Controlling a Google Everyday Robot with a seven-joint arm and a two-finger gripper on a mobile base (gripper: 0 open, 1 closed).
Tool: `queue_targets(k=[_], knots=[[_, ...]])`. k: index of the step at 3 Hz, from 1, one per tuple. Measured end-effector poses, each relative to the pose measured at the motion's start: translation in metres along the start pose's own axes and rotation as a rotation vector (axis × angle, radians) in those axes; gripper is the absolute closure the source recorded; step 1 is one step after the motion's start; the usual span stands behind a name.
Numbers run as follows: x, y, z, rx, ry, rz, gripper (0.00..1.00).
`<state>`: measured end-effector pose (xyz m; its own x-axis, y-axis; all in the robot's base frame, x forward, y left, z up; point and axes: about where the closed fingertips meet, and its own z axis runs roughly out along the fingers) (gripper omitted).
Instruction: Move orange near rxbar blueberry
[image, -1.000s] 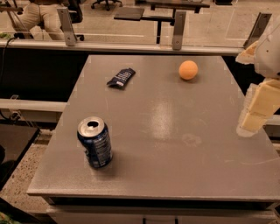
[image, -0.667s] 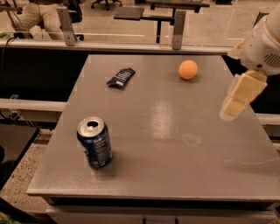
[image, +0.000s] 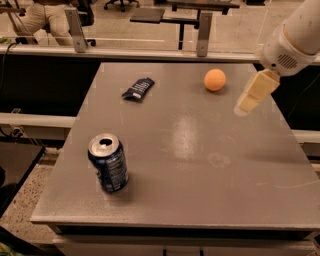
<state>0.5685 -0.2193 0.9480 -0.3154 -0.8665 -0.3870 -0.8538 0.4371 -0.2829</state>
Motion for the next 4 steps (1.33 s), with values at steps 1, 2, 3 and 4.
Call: queue_targets(k=[1,2,3,4], knots=[[0.000,-0.048,0.032,0.027,-0.021,0.074,0.00],[0.003,-0.087,0.060,0.033,-0.048,0.151,0.00],[-0.001,-0.111,0.082,0.020,-0.082,0.206,0.00],[-0.010,-0.123,0.106,0.005,-0.110,0.236,0.00]])
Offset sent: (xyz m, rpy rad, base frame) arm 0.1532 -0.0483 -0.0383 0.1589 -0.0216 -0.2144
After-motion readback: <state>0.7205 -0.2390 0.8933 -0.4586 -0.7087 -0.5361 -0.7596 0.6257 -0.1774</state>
